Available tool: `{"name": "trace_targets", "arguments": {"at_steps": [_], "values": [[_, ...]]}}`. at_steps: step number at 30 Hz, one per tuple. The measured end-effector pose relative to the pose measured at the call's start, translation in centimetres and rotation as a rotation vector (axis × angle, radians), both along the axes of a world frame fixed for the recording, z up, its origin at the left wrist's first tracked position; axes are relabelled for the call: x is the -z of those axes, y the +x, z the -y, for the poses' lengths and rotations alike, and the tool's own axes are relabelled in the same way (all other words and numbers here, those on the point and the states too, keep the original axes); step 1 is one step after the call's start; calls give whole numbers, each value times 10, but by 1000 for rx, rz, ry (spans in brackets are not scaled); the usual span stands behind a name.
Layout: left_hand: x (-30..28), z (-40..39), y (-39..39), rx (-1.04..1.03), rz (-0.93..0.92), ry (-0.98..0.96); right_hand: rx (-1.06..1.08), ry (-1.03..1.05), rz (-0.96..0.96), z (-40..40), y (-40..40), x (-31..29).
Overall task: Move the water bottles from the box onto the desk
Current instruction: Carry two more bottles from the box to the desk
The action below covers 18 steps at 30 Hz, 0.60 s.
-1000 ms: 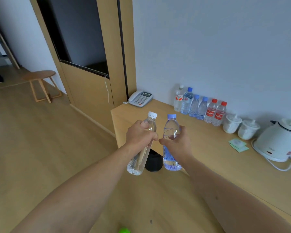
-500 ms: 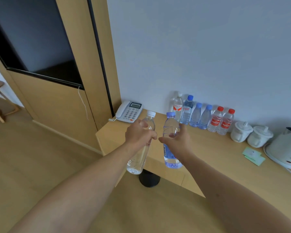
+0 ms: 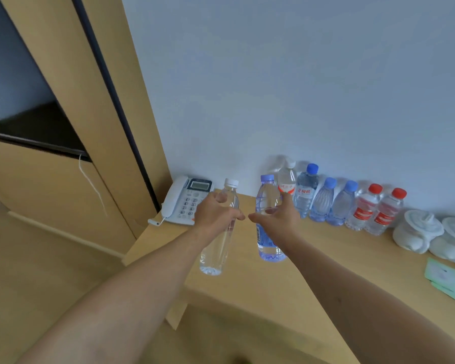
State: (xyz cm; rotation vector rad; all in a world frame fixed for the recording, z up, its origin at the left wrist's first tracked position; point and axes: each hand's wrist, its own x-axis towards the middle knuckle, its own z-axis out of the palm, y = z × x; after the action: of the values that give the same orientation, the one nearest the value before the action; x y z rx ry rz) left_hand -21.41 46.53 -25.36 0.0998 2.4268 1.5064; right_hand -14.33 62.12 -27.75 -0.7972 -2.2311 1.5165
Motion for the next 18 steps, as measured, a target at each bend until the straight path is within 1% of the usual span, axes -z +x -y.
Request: {"name": "trace_targets", "arguments": {"at_steps": [2, 4, 7, 9, 14, 18], "values": [[-1, -9, -27, 19, -3, -27, 19, 9, 8, -10, -24, 0], [-1, -17, -51, 49, -52, -68, 45, 21, 16, -19, -46, 0], [3, -26, -77, 101, 16, -7, 99, 36, 8, -24, -70, 0], [5, -30, -95, 171, 20, -26, 132, 49, 1, -24, -82, 2], [14, -37, -133, 340, -47, -93, 244, 49, 25, -22, -98, 10], [17, -44, -148, 435, -45, -114, 320, 60, 49, -20, -98, 14]]}}
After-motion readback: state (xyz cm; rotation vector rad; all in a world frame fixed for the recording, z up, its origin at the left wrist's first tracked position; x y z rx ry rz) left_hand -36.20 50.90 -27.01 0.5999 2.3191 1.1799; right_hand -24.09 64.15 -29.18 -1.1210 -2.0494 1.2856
